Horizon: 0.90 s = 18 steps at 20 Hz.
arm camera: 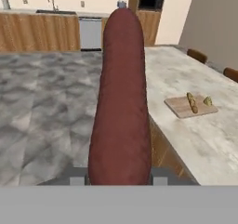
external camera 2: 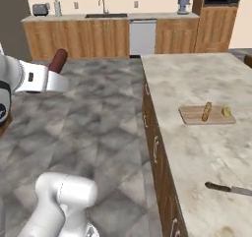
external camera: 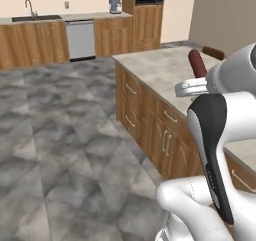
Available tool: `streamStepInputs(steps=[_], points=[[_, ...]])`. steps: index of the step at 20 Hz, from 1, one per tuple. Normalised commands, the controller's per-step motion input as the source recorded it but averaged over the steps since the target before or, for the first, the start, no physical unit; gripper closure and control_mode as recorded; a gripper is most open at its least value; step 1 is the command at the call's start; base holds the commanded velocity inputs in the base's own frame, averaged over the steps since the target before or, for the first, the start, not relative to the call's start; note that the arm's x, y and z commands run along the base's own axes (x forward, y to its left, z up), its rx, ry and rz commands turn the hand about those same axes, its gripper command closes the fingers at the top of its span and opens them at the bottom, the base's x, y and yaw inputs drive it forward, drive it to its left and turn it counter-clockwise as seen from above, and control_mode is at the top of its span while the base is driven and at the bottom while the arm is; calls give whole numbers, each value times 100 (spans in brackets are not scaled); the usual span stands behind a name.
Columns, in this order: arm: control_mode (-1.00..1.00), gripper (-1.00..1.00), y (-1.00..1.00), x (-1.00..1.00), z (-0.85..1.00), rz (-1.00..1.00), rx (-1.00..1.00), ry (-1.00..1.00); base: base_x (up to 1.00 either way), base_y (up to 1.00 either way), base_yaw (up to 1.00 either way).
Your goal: Retrieve the sausage and cheese from the fridge and place them on the cutting board on the counter.
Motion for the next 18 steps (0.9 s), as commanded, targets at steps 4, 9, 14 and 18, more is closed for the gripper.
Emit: streamStepInputs(steps=[4,9,14,18], points=[[100,100,0,0,0,0,0,0,73,7,-47],[100,100,0,0,0,0,0,0,47,-4,-42],[100,100,0,0,0,0,0,0,25,-10,-41],[100,100,0,0,0,0,0,0,57,0,-38]])
